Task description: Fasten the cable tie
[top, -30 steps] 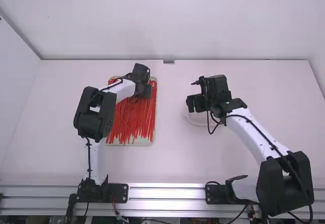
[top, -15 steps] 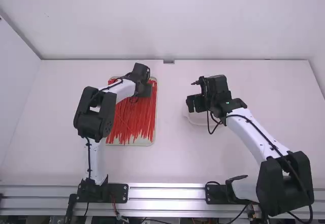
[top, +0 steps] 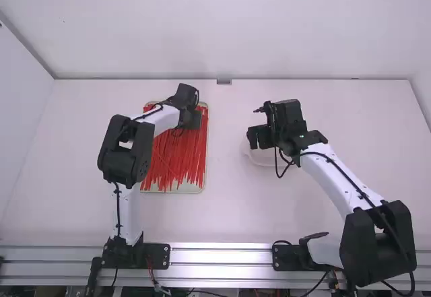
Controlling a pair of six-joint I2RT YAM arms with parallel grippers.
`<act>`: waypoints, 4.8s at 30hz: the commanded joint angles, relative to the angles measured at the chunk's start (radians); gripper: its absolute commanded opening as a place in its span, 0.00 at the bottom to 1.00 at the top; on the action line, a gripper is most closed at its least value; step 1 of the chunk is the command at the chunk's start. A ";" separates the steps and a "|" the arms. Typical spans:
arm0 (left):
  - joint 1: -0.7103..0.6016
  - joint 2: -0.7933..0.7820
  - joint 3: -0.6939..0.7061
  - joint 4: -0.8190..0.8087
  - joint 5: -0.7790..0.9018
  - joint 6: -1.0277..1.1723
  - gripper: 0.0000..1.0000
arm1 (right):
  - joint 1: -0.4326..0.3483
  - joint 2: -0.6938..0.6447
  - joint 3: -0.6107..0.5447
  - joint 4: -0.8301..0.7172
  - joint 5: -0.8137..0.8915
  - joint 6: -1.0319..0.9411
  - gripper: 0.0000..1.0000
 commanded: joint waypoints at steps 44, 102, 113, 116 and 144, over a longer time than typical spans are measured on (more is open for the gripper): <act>-0.024 -0.075 -0.006 -0.053 -0.052 -0.013 0.22 | 0.003 0.011 0.029 -0.020 0.004 -0.001 0.98; 0.017 -0.074 -0.103 0.097 0.023 -0.030 0.23 | 0.003 0.011 0.029 -0.027 0.005 -0.001 0.98; 0.033 -0.071 -0.103 0.110 0.057 -0.033 0.23 | 0.003 0.011 0.029 -0.028 0.004 -0.001 0.98; 0.033 -0.071 -0.103 0.109 0.070 -0.032 0.23 | 0.003 0.011 0.029 -0.028 0.004 -0.001 0.98; 0.048 -0.071 -0.152 0.175 0.083 -0.066 0.23 | 0.003 0.011 0.029 -0.042 0.005 -0.005 0.98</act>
